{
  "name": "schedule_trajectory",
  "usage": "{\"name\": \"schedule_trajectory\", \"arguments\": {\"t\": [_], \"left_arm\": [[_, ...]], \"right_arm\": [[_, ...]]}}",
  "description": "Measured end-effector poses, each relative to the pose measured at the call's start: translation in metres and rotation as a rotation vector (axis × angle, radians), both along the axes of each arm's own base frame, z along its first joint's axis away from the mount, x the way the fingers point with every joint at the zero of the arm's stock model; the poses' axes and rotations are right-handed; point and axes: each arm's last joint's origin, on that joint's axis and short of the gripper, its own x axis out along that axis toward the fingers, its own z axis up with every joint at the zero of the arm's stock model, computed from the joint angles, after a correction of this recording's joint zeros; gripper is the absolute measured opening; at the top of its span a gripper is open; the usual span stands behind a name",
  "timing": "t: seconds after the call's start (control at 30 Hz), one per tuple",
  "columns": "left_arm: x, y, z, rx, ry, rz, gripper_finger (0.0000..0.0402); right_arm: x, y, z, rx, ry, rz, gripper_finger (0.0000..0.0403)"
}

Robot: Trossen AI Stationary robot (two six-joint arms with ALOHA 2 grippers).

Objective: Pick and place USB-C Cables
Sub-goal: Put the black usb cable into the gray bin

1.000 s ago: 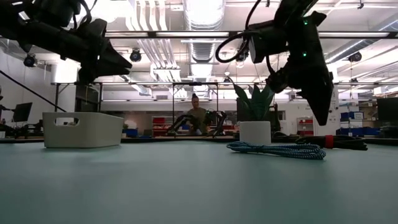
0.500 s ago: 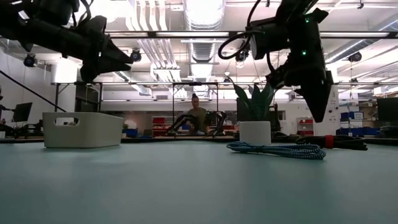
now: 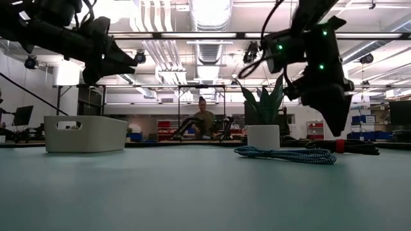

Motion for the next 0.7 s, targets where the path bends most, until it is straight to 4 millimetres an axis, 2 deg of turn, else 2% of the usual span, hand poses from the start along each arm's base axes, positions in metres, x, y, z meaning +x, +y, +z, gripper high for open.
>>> {"name": "schedule_trajectory", "arguments": {"t": [0.2, 0.43, 0.7], "left_arm": [[0.0, 0.0, 0.0, 0.007, 0.002, -0.002, 0.0112], [0.0, 0.0, 0.0, 0.007, 0.003, -0.002, 0.0112], [0.0, 0.0, 0.0, 0.007, 0.004, -0.002, 0.0112]], "right_arm": [[-0.006, 0.0, -0.015, -0.024, 0.0, 0.004, 0.021], [-0.008, 0.0, -0.018, -0.024, 0.001, 0.004, 0.021], [-0.007, 0.0, -0.033, -0.037, -0.084, 0.013, 0.0204]]}}
